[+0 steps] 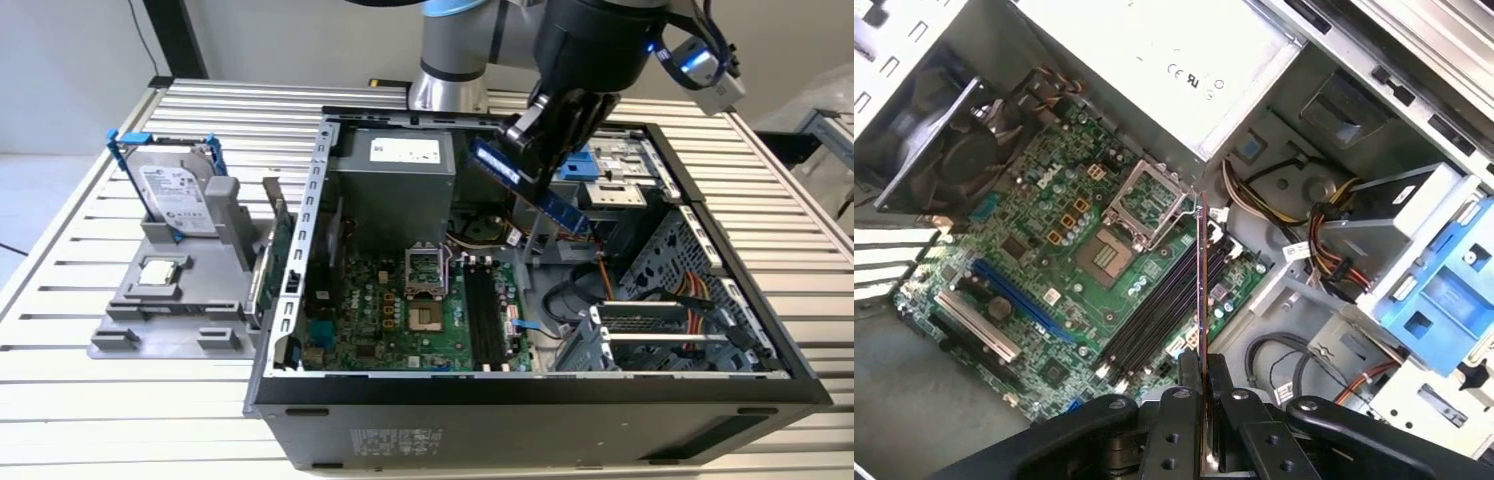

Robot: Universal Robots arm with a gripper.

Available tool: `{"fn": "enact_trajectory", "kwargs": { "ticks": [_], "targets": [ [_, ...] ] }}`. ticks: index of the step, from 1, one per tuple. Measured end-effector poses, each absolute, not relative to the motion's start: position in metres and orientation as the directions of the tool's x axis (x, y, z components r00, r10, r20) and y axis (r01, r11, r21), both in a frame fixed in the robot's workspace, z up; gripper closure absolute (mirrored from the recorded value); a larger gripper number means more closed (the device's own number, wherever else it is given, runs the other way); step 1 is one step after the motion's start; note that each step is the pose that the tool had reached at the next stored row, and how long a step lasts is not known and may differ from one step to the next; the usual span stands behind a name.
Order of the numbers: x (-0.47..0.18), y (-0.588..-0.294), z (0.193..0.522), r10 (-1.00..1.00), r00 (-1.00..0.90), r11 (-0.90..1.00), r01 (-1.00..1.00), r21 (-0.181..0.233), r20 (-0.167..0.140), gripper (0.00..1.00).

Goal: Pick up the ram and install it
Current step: 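Insert the ram into the slot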

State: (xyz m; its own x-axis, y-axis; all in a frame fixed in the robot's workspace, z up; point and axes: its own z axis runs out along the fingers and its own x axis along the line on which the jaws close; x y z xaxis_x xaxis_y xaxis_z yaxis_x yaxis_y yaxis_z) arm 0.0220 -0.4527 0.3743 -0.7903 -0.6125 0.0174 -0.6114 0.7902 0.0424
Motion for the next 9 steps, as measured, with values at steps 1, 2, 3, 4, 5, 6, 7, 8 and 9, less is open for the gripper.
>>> {"fn": "enact_trajectory", "kwargs": {
  "ticks": [1, 2, 3, 4, 5, 6, 7, 8, 9],
  "targets": [
    [0.0220, -0.4529, 0.3744, -0.610, -0.793, 0.792, -0.608, 0.046, 0.015, 1.00],
    [0.0220, -0.4531, 0.3743, -0.607, -0.795, 0.794, -0.606, 0.049, 0.012, 1.00],
    [0.0219, -0.4533, 0.3743, -0.604, -0.797, 0.797, -0.602, 0.050, 0.011, 1.00],
    [0.0219, -0.4534, 0.3743, -0.599, -0.801, 0.800, -0.597, 0.050, 0.011, 1.00],
    [0.0219, -0.4535, 0.3743, -0.594, -0.805, 0.804, -0.593, 0.051, 0.011, 1.00],
    [0.0219, -0.4536, 0.3743, -0.588, -0.809, 0.808, -0.587, 0.051, 0.011, 1.00],
    [0.0220, -0.4536, 0.3743, -0.582, -0.813, 0.812, -0.581, 0.050, 0.011, 1.00],
    [0.0220, -0.4536, 0.3743, -0.576, -0.817, 0.816, -0.575, 0.051, 0.011, 1.00],
    [0.0220, -0.4537, 0.3743, -0.571, -0.821, 0.820, -0.570, 0.050, 0.011, 1.00]
  ]
}}
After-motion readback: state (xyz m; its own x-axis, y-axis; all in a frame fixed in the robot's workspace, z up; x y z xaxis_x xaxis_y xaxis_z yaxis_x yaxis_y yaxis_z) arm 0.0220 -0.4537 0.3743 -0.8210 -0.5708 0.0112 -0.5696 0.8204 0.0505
